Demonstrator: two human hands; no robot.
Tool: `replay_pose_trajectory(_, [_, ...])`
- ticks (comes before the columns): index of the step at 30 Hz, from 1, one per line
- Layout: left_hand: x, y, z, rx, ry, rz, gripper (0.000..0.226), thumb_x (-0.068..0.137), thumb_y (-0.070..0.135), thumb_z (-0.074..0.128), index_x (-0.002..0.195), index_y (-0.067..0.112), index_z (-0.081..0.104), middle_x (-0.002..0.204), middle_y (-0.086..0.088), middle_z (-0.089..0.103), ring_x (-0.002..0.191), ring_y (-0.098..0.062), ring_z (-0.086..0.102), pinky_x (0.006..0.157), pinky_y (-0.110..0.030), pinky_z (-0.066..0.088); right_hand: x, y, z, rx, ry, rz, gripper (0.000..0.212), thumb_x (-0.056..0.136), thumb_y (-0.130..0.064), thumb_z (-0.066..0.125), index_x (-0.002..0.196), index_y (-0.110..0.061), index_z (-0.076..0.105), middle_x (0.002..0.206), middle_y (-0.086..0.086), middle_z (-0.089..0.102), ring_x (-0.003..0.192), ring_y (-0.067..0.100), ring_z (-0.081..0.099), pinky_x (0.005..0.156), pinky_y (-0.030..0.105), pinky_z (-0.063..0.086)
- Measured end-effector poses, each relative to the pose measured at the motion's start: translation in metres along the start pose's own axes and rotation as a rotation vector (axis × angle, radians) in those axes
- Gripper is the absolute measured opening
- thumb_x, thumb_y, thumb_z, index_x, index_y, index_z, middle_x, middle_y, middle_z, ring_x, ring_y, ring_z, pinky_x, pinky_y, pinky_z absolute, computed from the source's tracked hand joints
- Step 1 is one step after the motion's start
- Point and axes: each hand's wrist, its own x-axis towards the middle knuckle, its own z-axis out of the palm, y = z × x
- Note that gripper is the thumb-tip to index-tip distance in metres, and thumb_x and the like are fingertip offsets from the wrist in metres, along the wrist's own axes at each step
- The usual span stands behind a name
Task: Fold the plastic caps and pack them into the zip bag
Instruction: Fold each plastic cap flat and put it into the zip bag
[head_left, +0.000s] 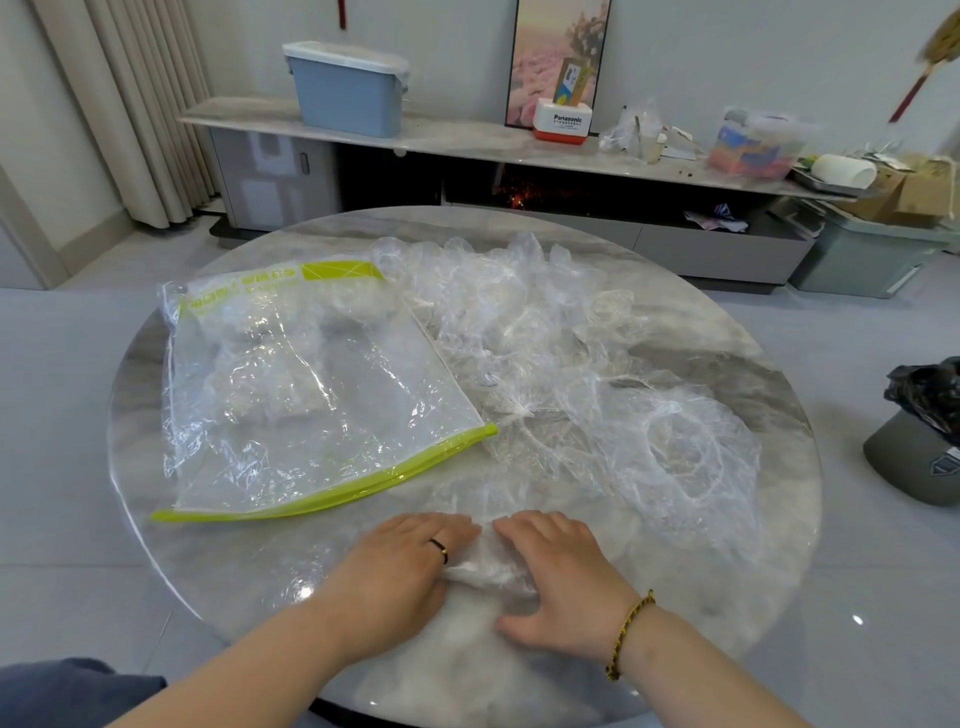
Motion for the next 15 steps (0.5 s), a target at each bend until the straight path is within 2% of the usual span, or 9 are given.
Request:
replay_pose_trajectory(3, [0.006, 0.0, -0.002, -0.046, 0.009, -0.086, 0.044, 0.066, 0.03, 0.033, 0.105, 0.03, 0.053, 0.084, 0.013, 0.071, 0.074, -0.004, 0.068, 0.069, -0.012, 0.043, 0.0, -0.001, -0.002, 0.046, 0.068, 0.011, 0.075, 0.065, -0.046, 0.023, 0.133, -0.02, 0.039, 0.131, -0.006, 0.043, 0.12, 0.014, 0.038, 0.098, 0.02, 0.022])
replay_pose_trajectory(5, [0.009, 0.005, -0.007, -0.191, 0.022, -0.244, 0.053, 0.073, 0.042, 0.028, 0.114, 0.029, 0.057, 0.096, 0.008, 0.069, 0.092, -0.011, 0.065, 0.075, -0.017, 0.043, 0.004, -0.001, -0.001, 0.225, 0.159, 0.106, 0.039, 0.083, -0.033, 0.034, 0.114, -0.02, 0.054, 0.107, -0.004, 0.056, 0.099, 0.012, 0.049, 0.085, 0.017, 0.032])
replay_pose_trajectory(6, [0.007, 0.006, -0.007, -0.284, 0.01, -0.365, 0.053, 0.074, 0.046, 0.028, 0.117, 0.03, 0.054, 0.096, 0.007, 0.066, 0.096, -0.013, 0.062, 0.077, -0.018, 0.04, 0.006, -0.001, 0.0, 0.343, 0.203, 0.182, 0.018, 0.088, -0.024, 0.041, 0.095, -0.022, 0.058, 0.088, -0.005, 0.057, 0.082, 0.009, 0.05, 0.074, 0.016, 0.035])
replay_pose_trajectory(7, [0.007, 0.008, -0.009, -0.392, 0.003, -0.464, 0.048, 0.078, 0.048, 0.029, 0.116, 0.031, 0.052, 0.089, 0.005, 0.063, 0.092, -0.014, 0.06, 0.075, -0.02, 0.038, 0.008, 0.001, 0.001, 0.445, 0.244, 0.255, 0.016, 0.089, -0.018, 0.046, 0.076, -0.023, 0.053, 0.073, -0.006, 0.053, 0.068, 0.007, 0.047, 0.064, 0.015, 0.035])
replay_pose_trajectory(8, [0.009, 0.009, -0.009, -0.464, 0.044, -0.512, 0.035, 0.084, 0.047, 0.036, 0.112, 0.032, 0.052, 0.081, 0.005, 0.059, 0.084, -0.013, 0.058, 0.074, -0.021, 0.038, 0.012, 0.002, 0.004, 0.523, 0.274, 0.32, 0.026, 0.09, -0.017, 0.049, 0.064, -0.022, 0.045, 0.064, -0.007, 0.049, 0.06, 0.007, 0.045, 0.058, 0.015, 0.034])
replay_pose_trajectory(10, [0.011, 0.009, -0.008, -0.538, 0.133, -0.606, 0.013, 0.092, 0.029, 0.052, 0.103, 0.035, 0.051, 0.079, 0.003, 0.057, 0.077, -0.011, 0.055, 0.077, -0.023, 0.041, 0.016, 0.002, 0.009, 0.597, 0.286, 0.41, 0.035, 0.09, -0.019, 0.051, 0.059, -0.021, 0.037, 0.059, -0.006, 0.05, 0.059, 0.012, 0.049, 0.054, 0.017, 0.035])
replay_pose_trajectory(11, [0.013, 0.01, -0.008, -0.553, 0.132, -0.647, 0.018, 0.091, 0.024, 0.054, 0.104, 0.035, 0.051, 0.083, 0.001, 0.058, 0.08, -0.012, 0.057, 0.077, -0.023, 0.041, 0.017, 0.001, 0.01, 0.596, 0.288, 0.43, 0.035, 0.09, -0.02, 0.052, 0.059, -0.022, 0.037, 0.059, -0.007, 0.051, 0.061, 0.014, 0.051, 0.054, 0.017, 0.036])
replay_pose_trajectory(13, [0.014, 0.011, -0.006, -0.418, 0.141, -0.646, 0.024, 0.092, 0.022, 0.051, 0.116, 0.029, 0.051, 0.092, 0.002, 0.055, 0.09, -0.017, 0.059, 0.075, -0.022, 0.039, 0.02, -0.001, 0.011, 0.534, 0.294, 0.449, 0.031, 0.09, -0.022, 0.051, 0.063, -0.026, 0.036, 0.06, -0.01, 0.049, 0.063, 0.013, 0.051, 0.055, 0.017, 0.037])
replay_pose_trajectory(15, [0.016, 0.01, -0.005, -0.15, 0.259, -0.457, 0.027, 0.087, 0.024, 0.046, 0.112, 0.021, 0.055, 0.091, 0.0, 0.061, 0.087, -0.017, 0.059, 0.072, -0.02, 0.037, 0.022, -0.004, 0.011, 0.443, 0.307, 0.458, 0.022, 0.091, -0.026, 0.049, 0.071, -0.025, 0.04, 0.063, -0.012, 0.047, 0.068, 0.013, 0.049, 0.059, 0.022, 0.036])
